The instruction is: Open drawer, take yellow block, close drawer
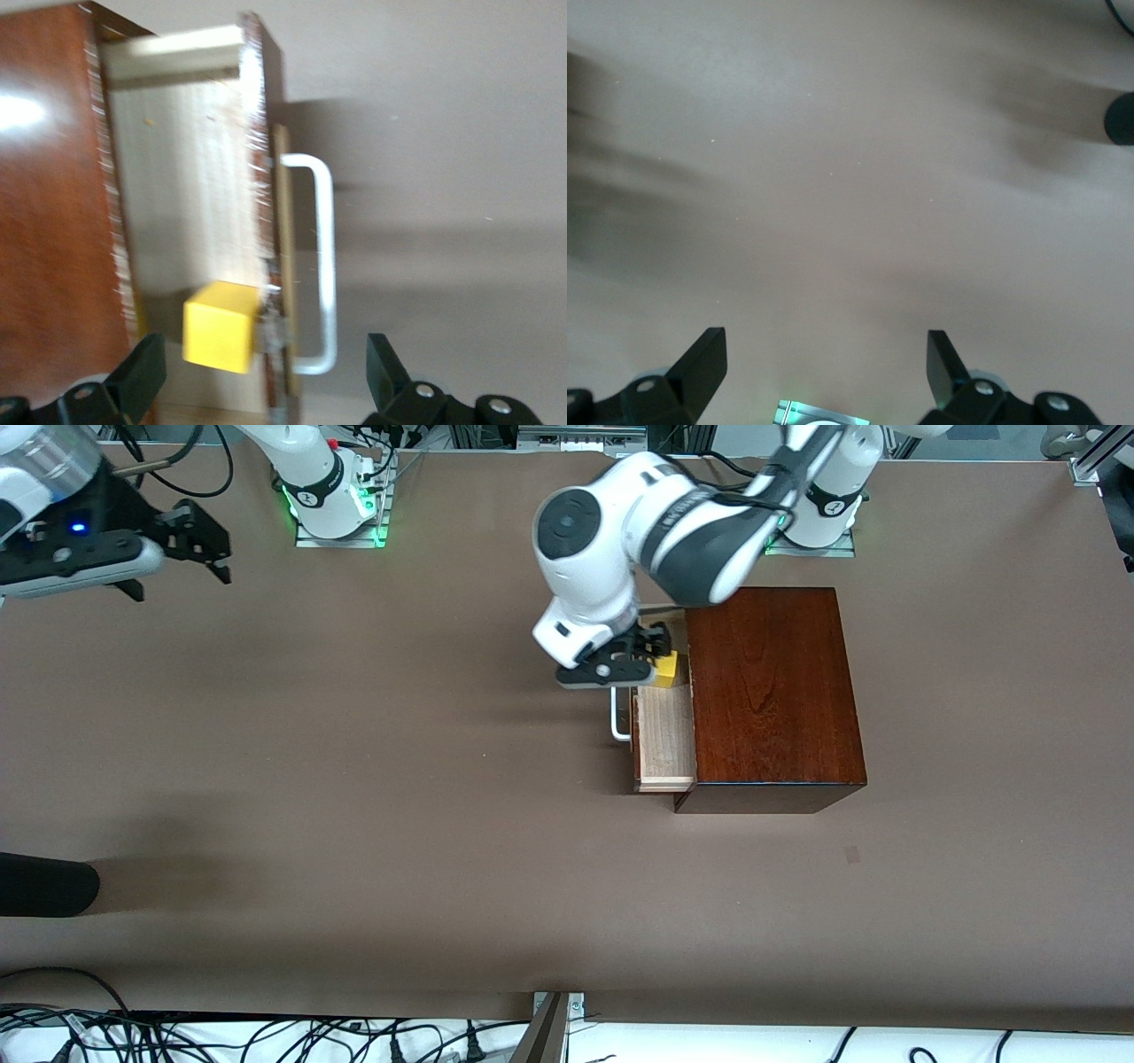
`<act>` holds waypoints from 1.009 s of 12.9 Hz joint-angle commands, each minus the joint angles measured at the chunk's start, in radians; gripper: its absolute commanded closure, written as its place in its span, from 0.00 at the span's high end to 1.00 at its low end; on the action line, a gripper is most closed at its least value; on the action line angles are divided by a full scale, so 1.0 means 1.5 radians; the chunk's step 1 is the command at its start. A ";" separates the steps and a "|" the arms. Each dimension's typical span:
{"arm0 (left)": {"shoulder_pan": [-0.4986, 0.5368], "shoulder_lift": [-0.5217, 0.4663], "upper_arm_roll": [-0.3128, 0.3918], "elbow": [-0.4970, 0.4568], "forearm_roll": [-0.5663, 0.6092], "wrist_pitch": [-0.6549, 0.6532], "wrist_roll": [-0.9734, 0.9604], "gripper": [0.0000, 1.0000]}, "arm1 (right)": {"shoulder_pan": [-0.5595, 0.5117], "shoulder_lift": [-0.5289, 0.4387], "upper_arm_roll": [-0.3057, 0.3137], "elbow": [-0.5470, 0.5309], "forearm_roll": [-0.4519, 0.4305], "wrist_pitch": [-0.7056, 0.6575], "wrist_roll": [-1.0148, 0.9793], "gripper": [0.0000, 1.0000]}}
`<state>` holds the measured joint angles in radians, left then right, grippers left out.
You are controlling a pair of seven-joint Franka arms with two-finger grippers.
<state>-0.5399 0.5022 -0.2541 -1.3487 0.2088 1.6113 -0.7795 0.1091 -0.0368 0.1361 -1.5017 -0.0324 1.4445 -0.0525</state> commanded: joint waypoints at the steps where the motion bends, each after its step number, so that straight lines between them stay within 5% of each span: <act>1: 0.081 -0.070 -0.009 -0.005 -0.015 -0.040 0.083 1.00 | -0.002 0.007 0.013 0.009 -0.012 -0.015 0.001 1.00; 4: 0.151 -0.127 -0.009 -0.005 -0.029 -0.065 0.094 1.00 | 0.000 0.010 0.021 0.010 -0.004 -0.014 -0.007 1.00; 10: 0.319 -0.198 0.010 -0.017 -0.111 -0.089 0.284 1.00 | 0.108 0.071 0.134 0.010 0.015 0.002 -0.013 1.00; 13: 0.302 -0.232 0.121 -0.064 -0.144 -0.082 0.403 1.00 | 0.224 0.145 0.134 0.012 0.017 0.108 -0.027 1.00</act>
<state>-0.0687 0.2222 -0.1546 -1.3539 0.0447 1.4763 -0.2780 0.3646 0.1026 0.3470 -1.5074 -0.0129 1.5314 -0.0599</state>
